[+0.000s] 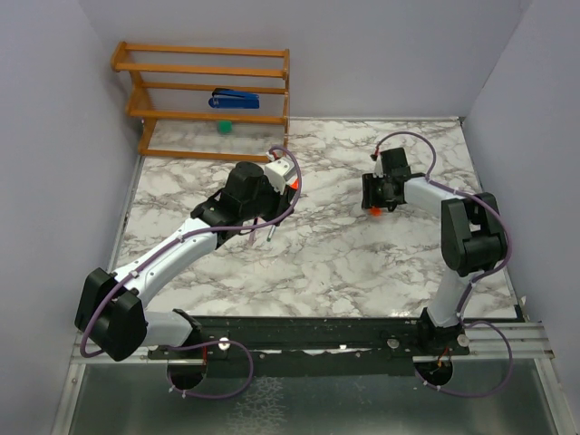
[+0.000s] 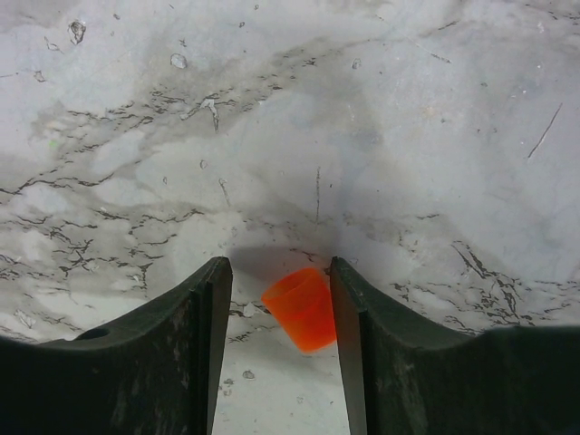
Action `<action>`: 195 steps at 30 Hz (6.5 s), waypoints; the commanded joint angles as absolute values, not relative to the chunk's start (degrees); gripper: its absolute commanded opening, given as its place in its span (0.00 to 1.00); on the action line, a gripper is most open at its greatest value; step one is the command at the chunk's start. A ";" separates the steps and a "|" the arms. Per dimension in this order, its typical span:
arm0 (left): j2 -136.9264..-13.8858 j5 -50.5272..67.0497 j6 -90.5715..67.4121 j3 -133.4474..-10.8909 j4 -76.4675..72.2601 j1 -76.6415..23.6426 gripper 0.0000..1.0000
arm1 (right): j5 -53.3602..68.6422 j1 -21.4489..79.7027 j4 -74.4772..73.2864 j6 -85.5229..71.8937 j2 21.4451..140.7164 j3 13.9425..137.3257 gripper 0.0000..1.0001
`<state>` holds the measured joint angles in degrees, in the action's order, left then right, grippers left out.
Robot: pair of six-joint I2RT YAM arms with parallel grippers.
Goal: Insert the pens into the pen caps
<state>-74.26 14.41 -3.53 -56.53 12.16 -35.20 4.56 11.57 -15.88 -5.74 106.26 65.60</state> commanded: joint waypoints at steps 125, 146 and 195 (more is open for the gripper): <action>-78.84 12.04 -1.14 -57.22 13.36 -32.08 0.00 | 9.65 4.11 -48.66 -81.58 113.60 78.55 0.49; -79.40 12.13 -1.14 -57.28 13.27 -31.73 0.00 | 7.50 2.02 -49.21 -79.89 114.64 79.41 0.47; -80.02 15.29 -2.95 -57.62 13.16 -30.69 0.00 | 23.53 5.46 -22.23 -53.70 108.10 78.68 0.00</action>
<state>-79.07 13.04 -2.26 -56.53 12.99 -31.38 15.09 3.25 -35.51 -63.00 112.75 78.67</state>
